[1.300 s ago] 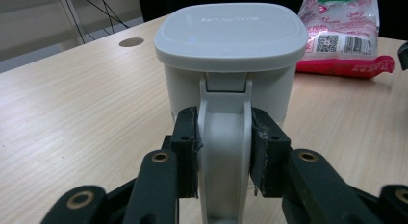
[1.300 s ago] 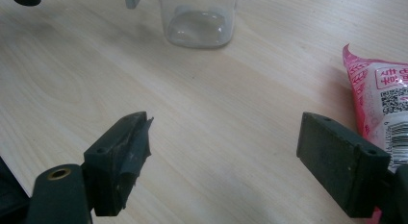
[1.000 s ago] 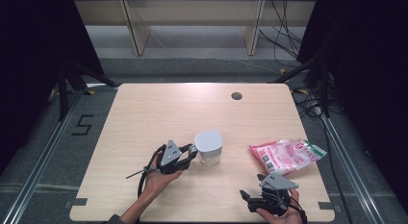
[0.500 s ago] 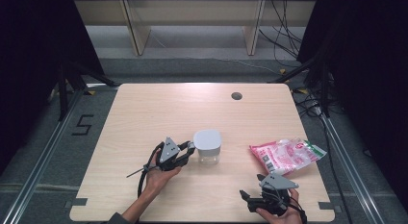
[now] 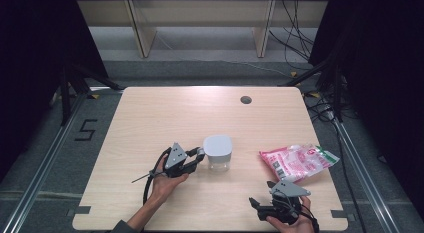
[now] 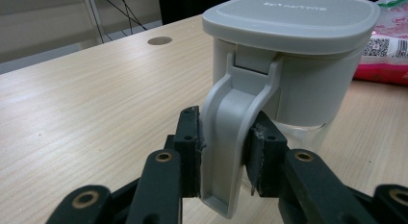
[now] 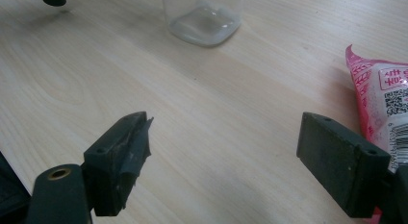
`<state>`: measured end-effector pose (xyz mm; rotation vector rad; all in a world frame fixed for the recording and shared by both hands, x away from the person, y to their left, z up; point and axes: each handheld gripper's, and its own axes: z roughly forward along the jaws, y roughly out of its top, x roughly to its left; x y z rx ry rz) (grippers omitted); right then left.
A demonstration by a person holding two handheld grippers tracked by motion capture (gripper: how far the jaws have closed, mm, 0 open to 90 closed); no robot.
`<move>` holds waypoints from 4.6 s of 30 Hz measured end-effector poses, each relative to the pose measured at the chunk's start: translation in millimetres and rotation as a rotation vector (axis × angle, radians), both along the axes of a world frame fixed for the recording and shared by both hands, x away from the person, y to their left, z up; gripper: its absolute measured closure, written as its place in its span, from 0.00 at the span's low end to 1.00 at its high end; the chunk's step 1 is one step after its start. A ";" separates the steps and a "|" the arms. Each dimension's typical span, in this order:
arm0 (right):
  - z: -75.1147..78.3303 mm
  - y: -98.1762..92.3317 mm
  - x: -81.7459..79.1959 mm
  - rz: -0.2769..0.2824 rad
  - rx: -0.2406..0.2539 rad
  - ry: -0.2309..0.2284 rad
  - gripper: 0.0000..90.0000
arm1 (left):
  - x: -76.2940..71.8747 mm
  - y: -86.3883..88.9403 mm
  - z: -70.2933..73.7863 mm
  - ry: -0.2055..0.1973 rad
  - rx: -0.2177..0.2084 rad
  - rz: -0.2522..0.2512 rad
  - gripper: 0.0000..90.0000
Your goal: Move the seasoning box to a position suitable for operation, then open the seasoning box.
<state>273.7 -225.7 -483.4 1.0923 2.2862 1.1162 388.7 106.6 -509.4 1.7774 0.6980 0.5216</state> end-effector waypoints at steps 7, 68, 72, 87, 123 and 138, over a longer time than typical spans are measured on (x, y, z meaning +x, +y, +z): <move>-0.1 -0.5 0.2 -0.003 0.014 0.027 0.22 | 5.8 -0.4 -2.8 0.045 -0.045 0.016 0.76; 0.7 -0.9 1.0 0.000 0.016 -0.005 0.18 | -31.2 18.7 47.3 0.047 -0.080 -0.063 0.99; 0.0 -0.1 1.3 0.006 0.002 -0.028 0.18 | -27.6 15.0 53.1 0.043 -0.082 -0.072 0.99; 0.9 2.0 1.1 0.003 0.000 -0.022 0.18 | -6.3 -3.4 57.9 0.047 -0.074 -0.069 0.99; 18.2 21.6 52.8 0.073 0.016 -0.214 0.72 | -1.1 0.1 55.3 0.063 -0.080 -0.064 0.99; 30.9 44.2 75.6 0.133 0.041 -0.235 1.00 | -0.8 0.7 54.4 0.060 -0.087 -0.066 0.99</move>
